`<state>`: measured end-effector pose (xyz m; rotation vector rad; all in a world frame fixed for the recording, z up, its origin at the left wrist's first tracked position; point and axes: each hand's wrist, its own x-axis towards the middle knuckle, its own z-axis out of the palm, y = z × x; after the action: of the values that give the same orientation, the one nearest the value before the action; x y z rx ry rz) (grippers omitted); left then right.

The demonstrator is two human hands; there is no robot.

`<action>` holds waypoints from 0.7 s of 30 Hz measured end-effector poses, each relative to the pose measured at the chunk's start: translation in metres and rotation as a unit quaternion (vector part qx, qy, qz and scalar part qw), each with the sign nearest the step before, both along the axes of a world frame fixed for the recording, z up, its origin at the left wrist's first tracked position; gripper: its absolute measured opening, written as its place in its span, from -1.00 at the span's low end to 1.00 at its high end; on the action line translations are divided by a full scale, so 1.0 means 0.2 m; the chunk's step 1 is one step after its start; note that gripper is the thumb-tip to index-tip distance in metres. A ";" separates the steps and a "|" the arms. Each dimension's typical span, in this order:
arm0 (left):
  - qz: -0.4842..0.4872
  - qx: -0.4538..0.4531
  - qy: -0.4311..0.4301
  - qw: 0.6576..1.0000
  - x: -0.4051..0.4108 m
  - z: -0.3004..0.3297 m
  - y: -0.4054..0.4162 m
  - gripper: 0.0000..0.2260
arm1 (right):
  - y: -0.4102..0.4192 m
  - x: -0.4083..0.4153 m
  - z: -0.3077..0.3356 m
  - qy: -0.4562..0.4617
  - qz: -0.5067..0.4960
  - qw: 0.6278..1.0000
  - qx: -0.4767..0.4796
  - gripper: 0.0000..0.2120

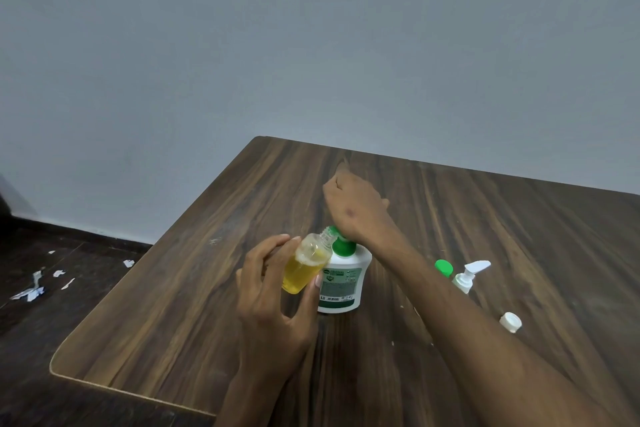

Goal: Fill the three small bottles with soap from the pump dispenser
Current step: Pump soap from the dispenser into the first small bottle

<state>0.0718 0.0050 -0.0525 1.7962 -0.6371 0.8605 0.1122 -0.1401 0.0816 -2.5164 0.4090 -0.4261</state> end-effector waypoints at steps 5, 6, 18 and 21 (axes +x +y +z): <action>0.001 -0.003 0.004 1.000 0.00 0.00 0.00 -0.60 | 0.00 0.00 0.00 -0.009 -0.007 1.000 -0.001 -0.77; 0.001 -0.002 0.004 1.000 0.00 0.00 0.00 -0.60 | 0.00 0.00 -0.01 -0.004 -0.005 1.000 0.001 -0.76; -0.001 -0.001 0.003 1.000 0.00 0.00 0.01 -0.61 | 0.00 0.01 0.00 -0.027 -0.010 0.999 -0.018 -0.76; -0.003 -0.004 0.004 1.000 0.00 0.00 0.00 -0.61 | 0.00 0.01 0.00 -0.009 -0.007 1.000 -0.013 -0.76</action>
<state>0.0714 0.0058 -0.0525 1.7893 -0.6319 0.8504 0.1141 -0.1407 0.0810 -2.5347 0.4174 -0.4637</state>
